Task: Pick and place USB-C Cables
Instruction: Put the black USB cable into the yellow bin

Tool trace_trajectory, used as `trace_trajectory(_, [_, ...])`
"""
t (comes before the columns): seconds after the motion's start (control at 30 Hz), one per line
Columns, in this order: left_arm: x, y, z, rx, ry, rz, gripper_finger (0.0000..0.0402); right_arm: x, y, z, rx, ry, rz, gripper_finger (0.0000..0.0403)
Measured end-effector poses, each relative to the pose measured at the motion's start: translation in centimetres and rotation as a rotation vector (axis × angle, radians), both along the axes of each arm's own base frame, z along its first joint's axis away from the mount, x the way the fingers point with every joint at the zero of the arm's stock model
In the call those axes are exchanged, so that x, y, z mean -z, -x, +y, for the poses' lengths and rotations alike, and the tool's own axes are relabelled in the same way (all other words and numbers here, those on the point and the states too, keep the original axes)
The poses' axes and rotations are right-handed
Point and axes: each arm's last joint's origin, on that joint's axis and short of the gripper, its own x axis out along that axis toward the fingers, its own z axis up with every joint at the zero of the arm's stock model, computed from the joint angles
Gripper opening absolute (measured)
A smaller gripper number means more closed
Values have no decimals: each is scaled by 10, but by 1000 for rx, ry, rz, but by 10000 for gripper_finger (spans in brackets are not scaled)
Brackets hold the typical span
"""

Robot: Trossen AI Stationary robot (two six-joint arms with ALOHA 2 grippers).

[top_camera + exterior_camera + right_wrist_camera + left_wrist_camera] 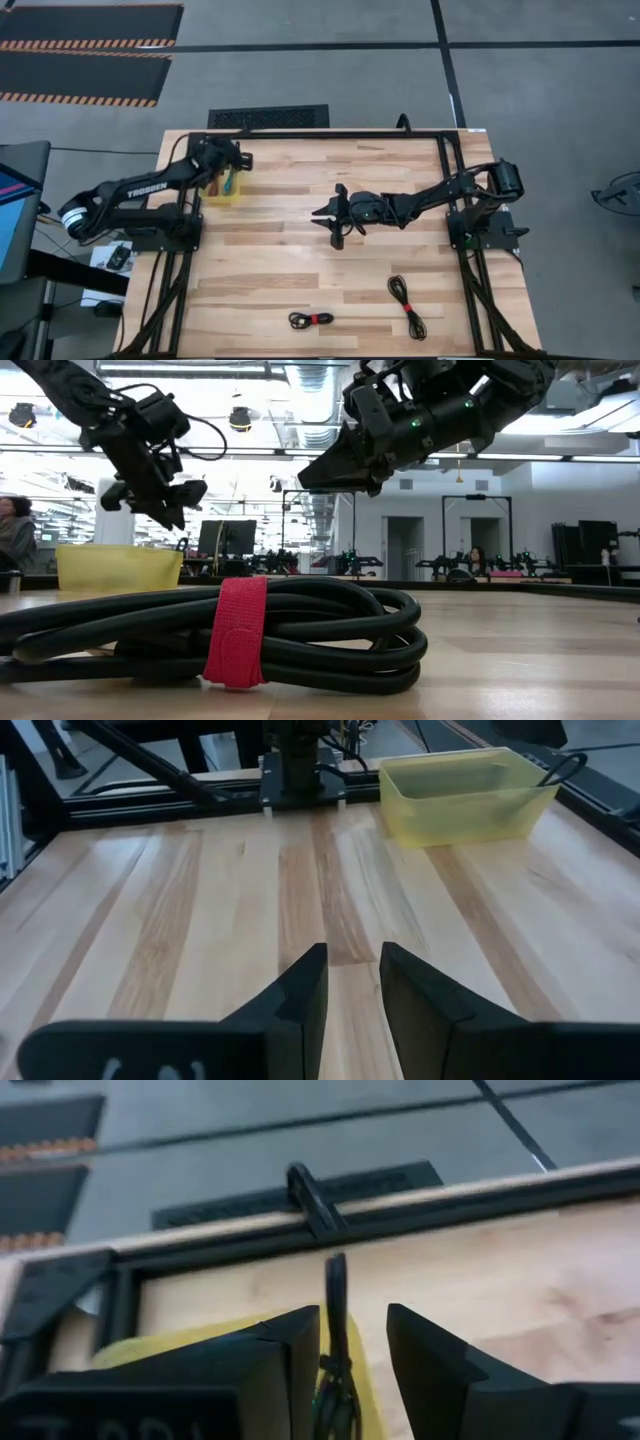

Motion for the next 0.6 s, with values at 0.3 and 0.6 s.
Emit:
trace_trajectory(0.3, [11,5,19,-2,55,3,73,0,0,0,3,-9,0,118])
trace_trajectory(0.6, [7,10,28,26,37,-52,72,0,0,0,3,-10,1,118])
